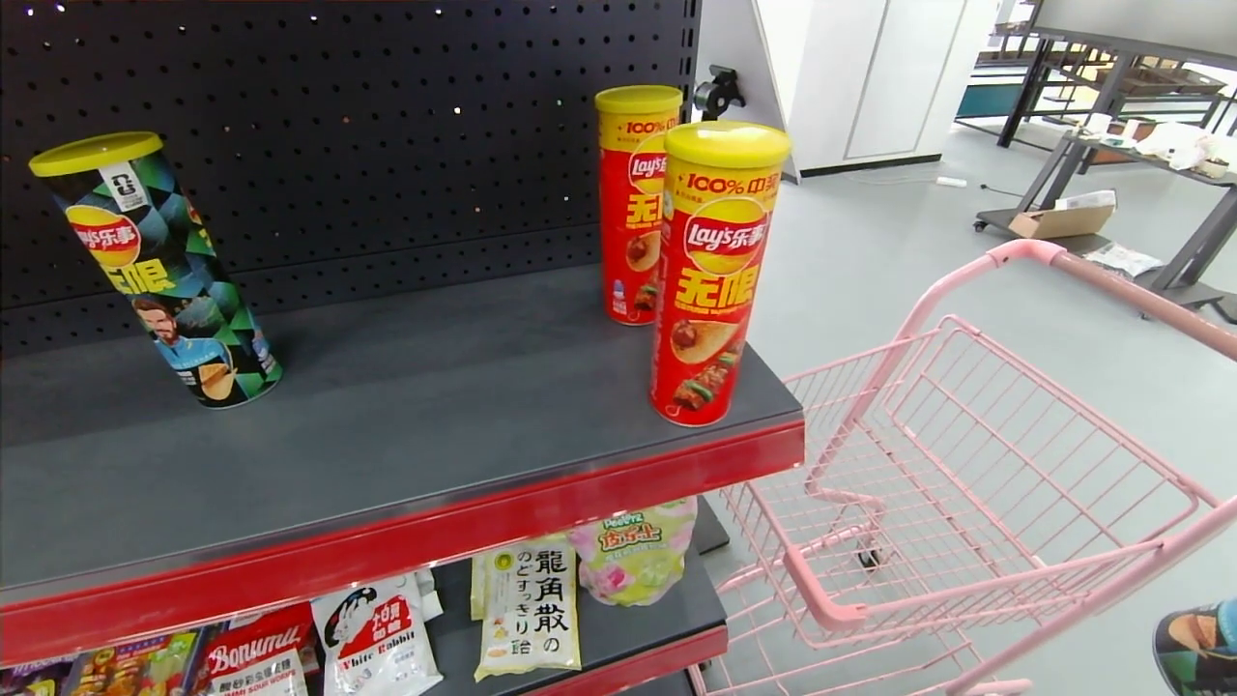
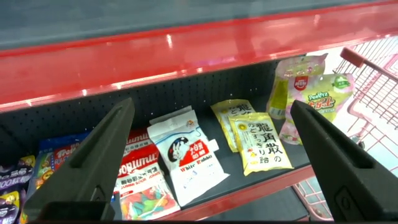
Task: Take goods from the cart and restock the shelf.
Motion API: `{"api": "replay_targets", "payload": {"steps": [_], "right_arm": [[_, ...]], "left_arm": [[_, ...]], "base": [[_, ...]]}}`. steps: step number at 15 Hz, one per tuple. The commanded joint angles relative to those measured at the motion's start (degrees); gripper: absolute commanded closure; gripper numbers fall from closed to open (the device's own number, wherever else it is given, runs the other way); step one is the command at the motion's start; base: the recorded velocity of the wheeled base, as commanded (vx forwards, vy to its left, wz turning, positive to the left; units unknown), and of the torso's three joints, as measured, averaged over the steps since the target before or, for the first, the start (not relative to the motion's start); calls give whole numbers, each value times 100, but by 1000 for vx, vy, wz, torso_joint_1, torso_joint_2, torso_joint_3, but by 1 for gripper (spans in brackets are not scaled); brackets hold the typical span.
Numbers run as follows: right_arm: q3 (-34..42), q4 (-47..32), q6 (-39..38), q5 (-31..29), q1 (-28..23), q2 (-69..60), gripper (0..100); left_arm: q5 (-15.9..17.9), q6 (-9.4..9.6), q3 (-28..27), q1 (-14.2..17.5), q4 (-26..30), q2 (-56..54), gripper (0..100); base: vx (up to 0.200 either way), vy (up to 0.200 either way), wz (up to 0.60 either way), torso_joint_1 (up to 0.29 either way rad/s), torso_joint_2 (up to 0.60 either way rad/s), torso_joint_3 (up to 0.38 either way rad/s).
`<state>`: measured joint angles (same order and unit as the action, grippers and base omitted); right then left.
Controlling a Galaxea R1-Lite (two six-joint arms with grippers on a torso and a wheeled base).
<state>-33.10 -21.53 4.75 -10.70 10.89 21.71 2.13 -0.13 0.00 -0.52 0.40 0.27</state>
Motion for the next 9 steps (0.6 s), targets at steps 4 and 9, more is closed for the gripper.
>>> {"api": "replay_targets", "payload": {"steps": [4,9], "right_arm": [[14,26,8,16,19,-9,100],[14,61,8,42,19,149,100]], "left_arm": [[-2,-4,0,0,-5,0,0],[-2,-4,0,0,-5,0,0]], "base": [[0,0,0,166,-449,-270],[0,0,0,206,-502,-302]]}}
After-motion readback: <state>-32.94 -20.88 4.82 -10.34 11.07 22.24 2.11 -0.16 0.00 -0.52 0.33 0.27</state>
